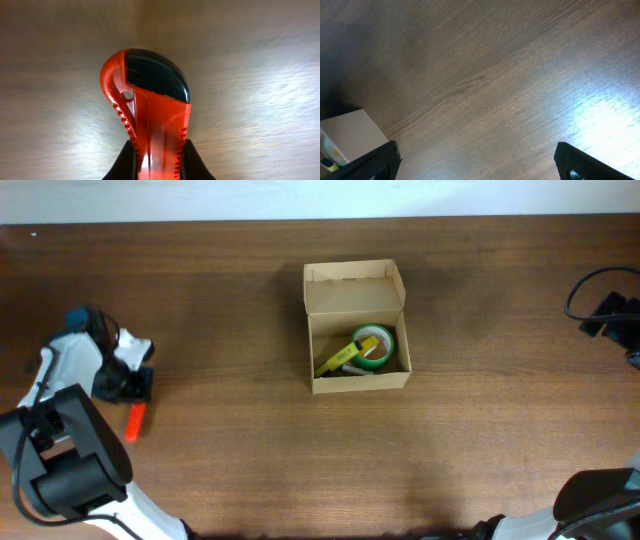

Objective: Pack container
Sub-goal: 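Lift the red box cutter and lower it into the box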

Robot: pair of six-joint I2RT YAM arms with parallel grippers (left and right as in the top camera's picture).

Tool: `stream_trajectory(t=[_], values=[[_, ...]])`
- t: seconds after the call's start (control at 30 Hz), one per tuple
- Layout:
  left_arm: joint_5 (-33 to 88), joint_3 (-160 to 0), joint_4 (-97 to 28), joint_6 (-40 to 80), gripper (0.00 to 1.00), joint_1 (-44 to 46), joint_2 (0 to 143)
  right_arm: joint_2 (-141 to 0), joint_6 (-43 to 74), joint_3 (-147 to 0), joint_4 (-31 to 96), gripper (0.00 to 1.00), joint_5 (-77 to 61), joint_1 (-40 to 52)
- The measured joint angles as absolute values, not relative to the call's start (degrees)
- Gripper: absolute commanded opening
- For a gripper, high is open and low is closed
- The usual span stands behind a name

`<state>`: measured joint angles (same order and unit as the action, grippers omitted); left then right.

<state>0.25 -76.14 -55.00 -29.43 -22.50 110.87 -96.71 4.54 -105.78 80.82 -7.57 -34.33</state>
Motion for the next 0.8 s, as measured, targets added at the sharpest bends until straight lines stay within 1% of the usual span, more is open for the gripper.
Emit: stream_trajectory(t=[0.17, 0.43, 0.57, 0.8], values=[[1.1, -87.0, -60.7, -26.6, 0.02, -19.7, 110.9, -96.7, 4.5, -105.8, 80.8, 0.99, -7.6, -34.3], [2.4, -107.5, -75.8, -24.2, 0.02, -14.9, 110.9, -96.7, 4.5, -105.8, 80.8, 0.99, -7.6, -34.3], [2.1, -118.3, -78.9, -25.8, 0.02, -9.4, 110.9, -96.7, 4.6, -105.8, 80.8, 0.99, -7.6, -34.3], [1.3, -131.4, -78.8, -28.6, 0.01, 2.9, 110.9, -96.7, 4.6, -105.8, 81.1, 0.99, -7.6, -34.3]])
